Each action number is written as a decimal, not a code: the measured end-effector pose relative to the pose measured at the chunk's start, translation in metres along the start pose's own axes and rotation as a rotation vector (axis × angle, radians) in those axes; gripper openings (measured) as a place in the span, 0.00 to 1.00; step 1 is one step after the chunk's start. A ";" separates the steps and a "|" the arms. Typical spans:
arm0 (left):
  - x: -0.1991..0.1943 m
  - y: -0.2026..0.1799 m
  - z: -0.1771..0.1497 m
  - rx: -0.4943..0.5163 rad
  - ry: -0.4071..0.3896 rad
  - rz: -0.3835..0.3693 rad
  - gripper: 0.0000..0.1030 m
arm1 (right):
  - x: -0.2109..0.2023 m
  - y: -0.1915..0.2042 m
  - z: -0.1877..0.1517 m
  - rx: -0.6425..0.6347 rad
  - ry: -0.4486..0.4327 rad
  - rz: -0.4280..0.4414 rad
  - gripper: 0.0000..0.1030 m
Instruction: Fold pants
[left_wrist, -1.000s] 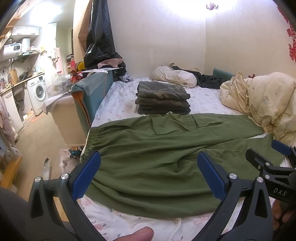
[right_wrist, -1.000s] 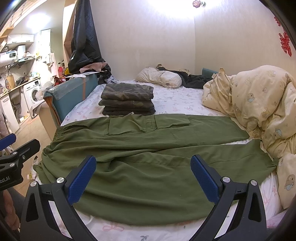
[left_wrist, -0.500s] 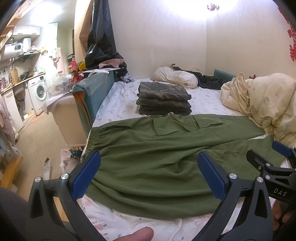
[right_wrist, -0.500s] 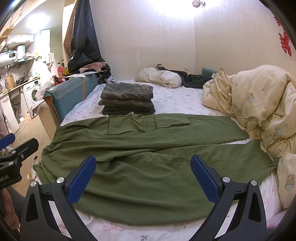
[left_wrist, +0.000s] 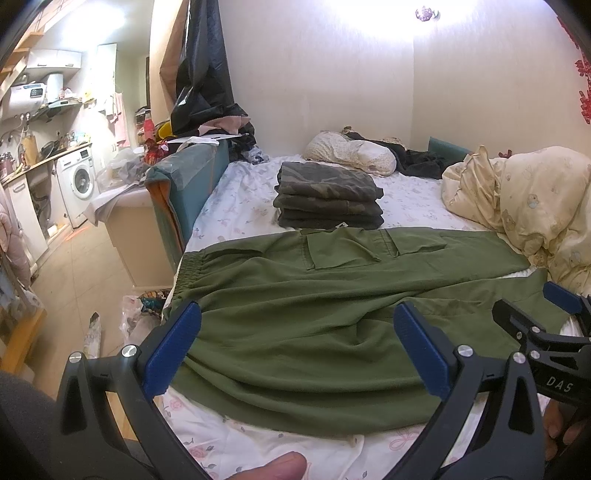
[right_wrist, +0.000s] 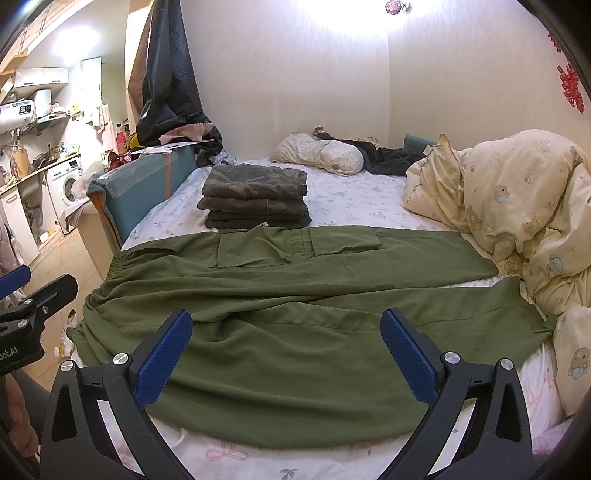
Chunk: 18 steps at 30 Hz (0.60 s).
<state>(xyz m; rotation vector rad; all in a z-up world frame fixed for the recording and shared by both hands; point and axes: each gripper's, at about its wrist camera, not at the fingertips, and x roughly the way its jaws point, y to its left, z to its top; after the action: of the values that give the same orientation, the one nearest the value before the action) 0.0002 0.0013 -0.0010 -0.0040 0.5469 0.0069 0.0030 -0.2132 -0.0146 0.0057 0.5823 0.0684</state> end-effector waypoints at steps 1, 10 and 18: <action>0.000 0.000 0.000 0.001 0.000 0.001 1.00 | 0.000 0.000 0.000 -0.001 0.000 0.000 1.00; 0.000 0.000 0.001 -0.001 0.002 0.000 1.00 | 0.000 0.000 0.000 -0.001 0.000 0.000 1.00; -0.004 0.008 0.001 0.016 0.018 0.005 1.00 | 0.000 0.001 0.000 -0.001 0.000 -0.001 1.00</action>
<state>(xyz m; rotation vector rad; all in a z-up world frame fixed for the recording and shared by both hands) -0.0025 0.0089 0.0015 0.0131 0.5650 0.0071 0.0033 -0.2124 -0.0143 0.0041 0.5823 0.0675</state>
